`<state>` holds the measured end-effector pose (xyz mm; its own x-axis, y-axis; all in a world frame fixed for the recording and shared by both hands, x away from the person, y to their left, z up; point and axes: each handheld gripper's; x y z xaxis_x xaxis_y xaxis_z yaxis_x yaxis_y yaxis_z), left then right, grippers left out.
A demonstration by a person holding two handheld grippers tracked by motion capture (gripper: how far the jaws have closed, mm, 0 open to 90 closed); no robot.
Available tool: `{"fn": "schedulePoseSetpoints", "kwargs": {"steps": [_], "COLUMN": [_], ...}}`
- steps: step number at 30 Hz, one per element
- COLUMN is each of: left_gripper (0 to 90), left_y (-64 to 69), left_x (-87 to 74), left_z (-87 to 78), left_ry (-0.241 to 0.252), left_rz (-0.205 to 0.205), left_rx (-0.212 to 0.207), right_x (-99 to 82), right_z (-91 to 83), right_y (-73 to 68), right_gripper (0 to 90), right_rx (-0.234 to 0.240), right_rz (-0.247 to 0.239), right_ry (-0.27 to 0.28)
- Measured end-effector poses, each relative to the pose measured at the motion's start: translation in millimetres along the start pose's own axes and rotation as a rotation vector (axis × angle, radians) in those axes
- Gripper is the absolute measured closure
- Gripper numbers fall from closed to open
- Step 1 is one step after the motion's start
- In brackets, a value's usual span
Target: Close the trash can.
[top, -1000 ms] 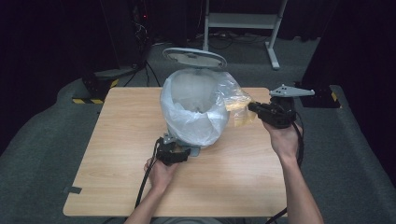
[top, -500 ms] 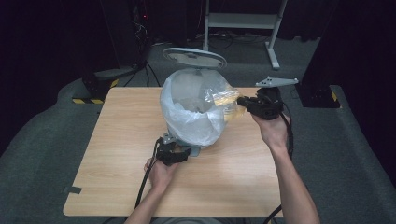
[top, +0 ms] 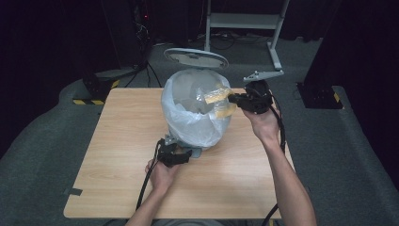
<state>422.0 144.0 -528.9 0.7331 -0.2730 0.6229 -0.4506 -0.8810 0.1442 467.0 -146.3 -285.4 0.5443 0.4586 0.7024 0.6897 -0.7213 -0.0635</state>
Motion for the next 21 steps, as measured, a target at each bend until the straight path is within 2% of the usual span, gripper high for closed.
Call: {"fn": "schedulePoseSetpoints", "kwargs": {"steps": [7, 21], "left_gripper": [22.4, 22.4], "left_y": [0.1, -0.1], "left_x": [0.0, 0.0], "left_z": [0.0, 0.0], "left_ry": [-0.001, 0.000], "left_rz": [-0.001, 0.000], "left_rx": [-0.001, 0.000], "right_x": [10.7, 28.2], "right_z": [7.5, 32.3], "right_y": [-3.3, -2.2], "right_gripper": [87.5, 87.5], "right_rx": [0.000, 0.005], "right_rz": [-0.010, 0.004], "right_ry": [-0.016, -0.051]}}
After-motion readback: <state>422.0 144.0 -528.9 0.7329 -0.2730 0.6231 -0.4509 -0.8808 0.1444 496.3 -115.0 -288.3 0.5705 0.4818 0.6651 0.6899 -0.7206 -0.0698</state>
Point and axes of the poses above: each handheld gripper's, and its own axes: z roughly forward along the jaws, x roughly out of its top, y roughly to its right, and after that the axes turned 12 degrees about -y, right-handed
